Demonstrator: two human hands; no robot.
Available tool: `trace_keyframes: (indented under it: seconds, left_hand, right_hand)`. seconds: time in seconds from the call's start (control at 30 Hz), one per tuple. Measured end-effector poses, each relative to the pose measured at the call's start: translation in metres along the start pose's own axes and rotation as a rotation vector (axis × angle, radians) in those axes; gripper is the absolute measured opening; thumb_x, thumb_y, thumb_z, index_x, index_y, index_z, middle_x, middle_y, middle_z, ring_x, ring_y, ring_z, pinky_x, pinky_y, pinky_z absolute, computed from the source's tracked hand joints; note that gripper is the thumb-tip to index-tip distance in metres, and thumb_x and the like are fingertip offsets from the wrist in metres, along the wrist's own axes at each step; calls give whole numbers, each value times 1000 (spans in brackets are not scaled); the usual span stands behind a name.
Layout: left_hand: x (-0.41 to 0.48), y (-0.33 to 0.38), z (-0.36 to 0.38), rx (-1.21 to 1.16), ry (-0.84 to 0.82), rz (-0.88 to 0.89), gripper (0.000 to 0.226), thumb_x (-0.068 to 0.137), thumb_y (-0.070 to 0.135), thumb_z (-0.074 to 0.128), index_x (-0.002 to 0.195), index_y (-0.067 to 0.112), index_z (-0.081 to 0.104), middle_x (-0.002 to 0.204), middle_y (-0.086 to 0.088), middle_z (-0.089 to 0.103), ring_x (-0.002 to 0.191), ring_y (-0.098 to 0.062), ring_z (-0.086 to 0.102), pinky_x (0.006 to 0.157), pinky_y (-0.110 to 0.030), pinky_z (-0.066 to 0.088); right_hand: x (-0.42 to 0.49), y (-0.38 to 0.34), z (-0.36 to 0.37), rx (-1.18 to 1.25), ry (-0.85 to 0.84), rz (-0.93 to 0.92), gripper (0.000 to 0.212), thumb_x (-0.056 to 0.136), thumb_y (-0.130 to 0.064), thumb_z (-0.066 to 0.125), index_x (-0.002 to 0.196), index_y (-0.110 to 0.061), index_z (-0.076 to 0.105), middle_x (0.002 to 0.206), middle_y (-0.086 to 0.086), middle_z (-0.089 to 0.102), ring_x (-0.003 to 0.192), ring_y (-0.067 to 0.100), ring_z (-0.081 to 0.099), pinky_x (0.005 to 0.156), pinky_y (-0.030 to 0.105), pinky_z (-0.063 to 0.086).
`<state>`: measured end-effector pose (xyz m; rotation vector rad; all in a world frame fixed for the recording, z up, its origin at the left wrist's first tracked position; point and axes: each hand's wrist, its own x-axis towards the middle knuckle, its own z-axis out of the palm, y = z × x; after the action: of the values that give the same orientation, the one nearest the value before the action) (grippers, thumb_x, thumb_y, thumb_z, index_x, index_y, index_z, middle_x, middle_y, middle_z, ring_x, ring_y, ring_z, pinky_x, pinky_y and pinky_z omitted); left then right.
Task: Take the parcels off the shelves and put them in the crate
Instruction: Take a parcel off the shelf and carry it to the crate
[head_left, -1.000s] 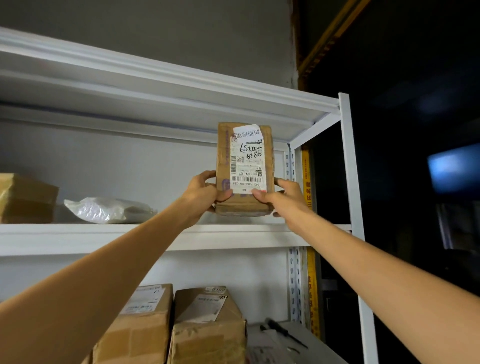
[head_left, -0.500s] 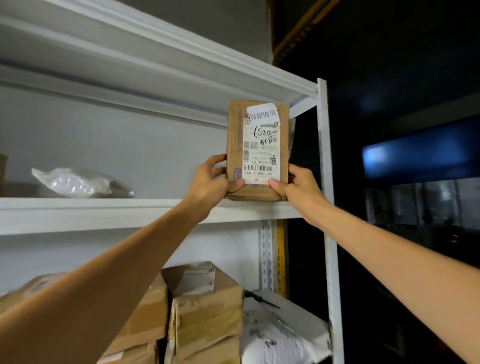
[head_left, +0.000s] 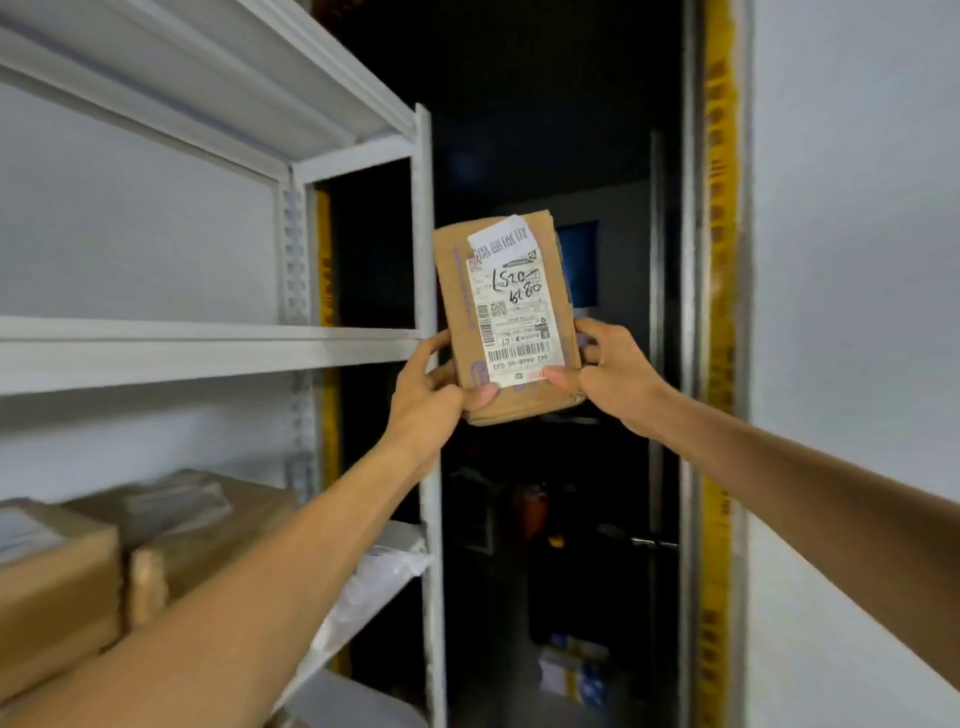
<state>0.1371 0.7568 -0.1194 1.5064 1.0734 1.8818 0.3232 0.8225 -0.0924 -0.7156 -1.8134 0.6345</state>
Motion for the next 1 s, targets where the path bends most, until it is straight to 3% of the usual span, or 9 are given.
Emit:
trace_keyframes:
  seconds: [0.17,0.33,0.43,0.57,0.7,0.8,1.0]
  left_hand:
    - [-10,-26,94,-106,-189,-56,69,72,-13,73,127,22,50,112,-8,71,101,-17,67,81,-33,55]
    - [-35,-60,199,-159,-401,-141,71,70,-5,79,127,26,50,98,7,75,96,-9,70,93,-40,53]
    - [-62,-87,269,-217,-536,-191,70,71,-2,81,124,32,50,93,10,76,92,-7,70,81,-33,56]
    - [-110,-128,366,-258,-755,-278,71,76,-3,76,133,26,46,108,1,72,99,-12,68,73,-28,57]
    - [-167,-178,464,-258,-943,-336,71,74,-6,76,130,26,46,107,0,73,91,-7,69,73,-27,59]
    - [-212,-211,529,-234,-1057,-353,80,68,-12,77,133,21,44,112,-6,70,98,-15,68,81,-33,58]
    - [-305,-278,636,-199,-1255,-416,93,60,-14,82,139,12,39,134,-12,56,120,-26,57,102,-45,47]
  right_hand:
    - [-50,20,-87,-238,145,112,55,75,-5,79,125,-9,55,115,5,68,106,24,64,94,46,52]
    - [-120,52,-177,-362,287,300,54,77,-7,76,125,-15,51,102,14,69,97,31,66,83,50,56]
    - [-167,78,-227,-443,422,409,49,75,-6,77,114,-18,50,92,13,70,89,32,68,76,46,57]
    - [-243,123,-294,-498,560,584,48,71,-2,77,106,-15,47,93,18,71,90,36,69,80,54,55]
    - [-330,172,-353,-517,697,738,53,67,-2,79,109,-9,48,101,18,70,96,36,67,83,55,54]
    - [-393,205,-385,-539,809,834,52,64,-2,81,104,-8,48,104,13,69,98,33,66,82,55,54]
    - [-501,268,-429,-542,968,1026,48,68,4,75,90,-20,40,98,11,70,87,26,69,62,48,60]
